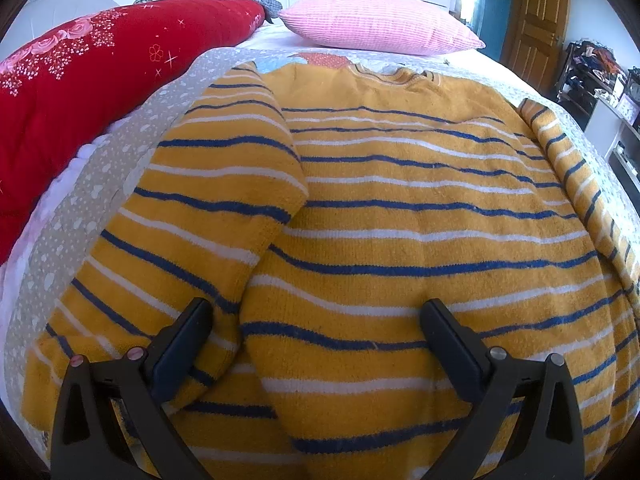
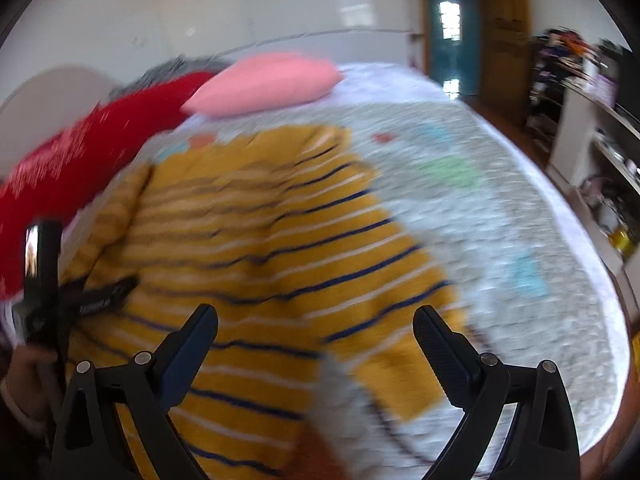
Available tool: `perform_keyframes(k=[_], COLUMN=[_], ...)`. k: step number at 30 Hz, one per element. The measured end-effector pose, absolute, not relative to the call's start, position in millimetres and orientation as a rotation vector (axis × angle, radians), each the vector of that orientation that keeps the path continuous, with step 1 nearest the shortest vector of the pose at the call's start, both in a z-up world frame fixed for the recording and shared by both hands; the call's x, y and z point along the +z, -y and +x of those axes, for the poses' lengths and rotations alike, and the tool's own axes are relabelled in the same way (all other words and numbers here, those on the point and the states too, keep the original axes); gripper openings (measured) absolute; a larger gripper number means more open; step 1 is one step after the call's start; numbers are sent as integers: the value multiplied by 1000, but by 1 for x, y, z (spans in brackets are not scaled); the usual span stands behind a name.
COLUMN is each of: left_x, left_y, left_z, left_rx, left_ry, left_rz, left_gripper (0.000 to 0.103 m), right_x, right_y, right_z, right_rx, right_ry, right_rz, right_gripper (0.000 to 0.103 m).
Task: Fold small clothes
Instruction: 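Reach the left tool to a sweater sleeve cuff and close on it, then carry the held sleeve across the sweater body with the left tool, then open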
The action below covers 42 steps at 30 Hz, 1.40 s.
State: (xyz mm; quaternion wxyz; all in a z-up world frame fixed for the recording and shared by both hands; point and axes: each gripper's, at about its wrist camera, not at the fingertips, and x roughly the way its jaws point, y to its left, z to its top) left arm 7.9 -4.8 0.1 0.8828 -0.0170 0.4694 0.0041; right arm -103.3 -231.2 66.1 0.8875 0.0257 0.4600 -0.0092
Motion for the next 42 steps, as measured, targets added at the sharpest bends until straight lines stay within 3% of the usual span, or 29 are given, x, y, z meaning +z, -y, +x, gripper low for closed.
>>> perform_keyframes(k=[8,15,27,29,31,32,33,34,36,42], left_x=[18,57,19,16,18,19,21,23,28,49], left_y=[1,-51,-162,-160,-150,-147,-146,-146,-150,-191], left_z=[-16,-82,-66,-66,-64,-64,-65,-66,-69,-62], left_rx=[38,152,219,199,190,206,198,180,166,299], left_ry=[-962,-875,-960,-958,-961,-958,-948,-946,-932,-881], left_rz=[-33,-76,-355,-358,-317,-293,-287,-297,-320,-253], left_gripper=[103,103,103,94,59,51,31,19,13,11], right_x=[19,6,1,1,0,0,-1,-1,-1,-3], right_y=[208,209,205,204,203,203,202,202,201,200], right_z=[-97,-100,-100,-102,-103,-103,-103,-103,-103,-103], right_rx=[19,0,12,12,9,7,5,4,1,-8], right_ry=[-1047,-1029,-1011,-999,-993,-990,-988,-988,-984,-979], right_rz=[30,50,2,-4,-15,-19,-25,-30,-38,-55], right_gripper=[100,103,103,103,103,103,103,103,103,103])
